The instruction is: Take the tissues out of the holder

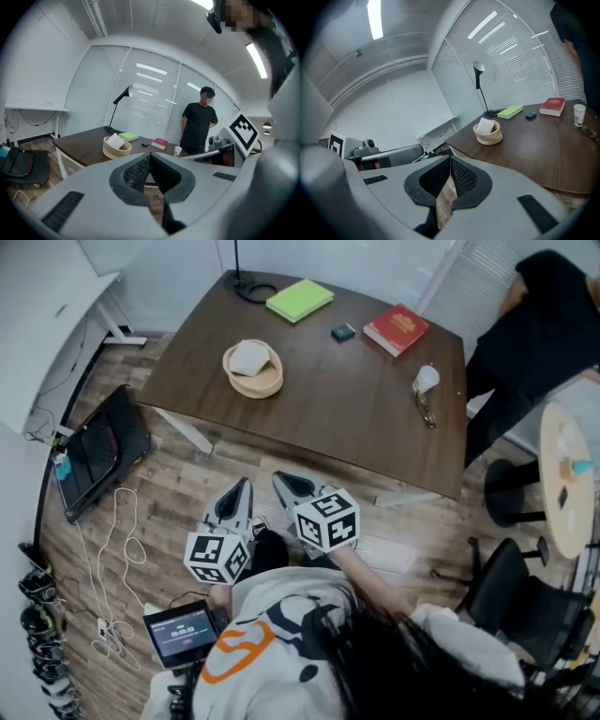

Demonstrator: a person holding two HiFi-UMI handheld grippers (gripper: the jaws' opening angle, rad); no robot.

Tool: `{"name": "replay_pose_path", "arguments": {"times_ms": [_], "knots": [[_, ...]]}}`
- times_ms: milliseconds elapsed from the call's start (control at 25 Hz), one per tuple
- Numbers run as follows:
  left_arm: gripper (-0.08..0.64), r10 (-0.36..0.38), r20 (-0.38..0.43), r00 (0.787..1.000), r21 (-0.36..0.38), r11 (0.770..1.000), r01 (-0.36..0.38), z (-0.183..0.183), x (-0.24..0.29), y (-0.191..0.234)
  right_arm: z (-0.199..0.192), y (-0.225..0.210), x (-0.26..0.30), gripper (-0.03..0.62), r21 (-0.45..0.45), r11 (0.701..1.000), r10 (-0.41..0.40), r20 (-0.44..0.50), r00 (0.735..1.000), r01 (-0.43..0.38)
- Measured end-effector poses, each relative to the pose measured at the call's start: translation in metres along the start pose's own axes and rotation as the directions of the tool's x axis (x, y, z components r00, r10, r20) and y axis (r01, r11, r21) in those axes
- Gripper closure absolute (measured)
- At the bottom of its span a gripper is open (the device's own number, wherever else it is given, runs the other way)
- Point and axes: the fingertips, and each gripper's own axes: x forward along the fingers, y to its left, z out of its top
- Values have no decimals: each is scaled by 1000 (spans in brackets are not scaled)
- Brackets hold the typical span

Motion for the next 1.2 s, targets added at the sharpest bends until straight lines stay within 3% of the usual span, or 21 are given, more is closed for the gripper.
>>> {"name": "replay_pose_path", "arguments": {"times_ms": [720,1200], "knots": [[560,-84,-12,996,-13,996,84,42,43,133,44,8,122,575,38,995,-90,1,996,90],[560,-166,-42,985,-60,985,164,35,74,135,37,-26,121,575,101,975,-195,-53,979,199]]}}
